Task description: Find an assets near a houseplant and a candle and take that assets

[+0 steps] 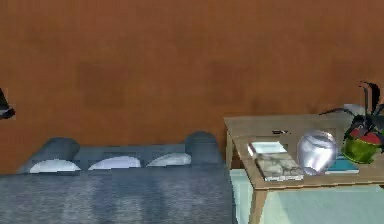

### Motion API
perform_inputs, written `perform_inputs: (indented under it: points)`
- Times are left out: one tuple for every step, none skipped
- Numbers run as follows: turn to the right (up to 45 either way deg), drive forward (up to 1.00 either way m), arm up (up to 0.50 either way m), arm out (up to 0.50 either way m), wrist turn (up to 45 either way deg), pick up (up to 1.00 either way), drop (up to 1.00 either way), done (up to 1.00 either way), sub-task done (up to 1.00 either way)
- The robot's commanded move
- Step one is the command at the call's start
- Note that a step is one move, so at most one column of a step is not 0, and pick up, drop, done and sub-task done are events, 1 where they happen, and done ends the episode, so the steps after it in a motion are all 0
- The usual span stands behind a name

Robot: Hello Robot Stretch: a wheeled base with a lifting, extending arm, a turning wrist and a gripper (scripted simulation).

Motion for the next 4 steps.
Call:
perform_inputs:
  points:
    - [45.0,0.0,0.0,0.0,0.0,0.0,0.0,0.0,0.0]
    - [12.0,0.0,0.0,0.0,0.0,0.0,0.0,0.0,0.0]
    - [0.0,0.65,0.0,0.0,0.0,0.0,0.0,0.0,0.0]
    - [30.0,0.0,0.0,0.0,0.0,0.0,0.0,0.0,0.0]
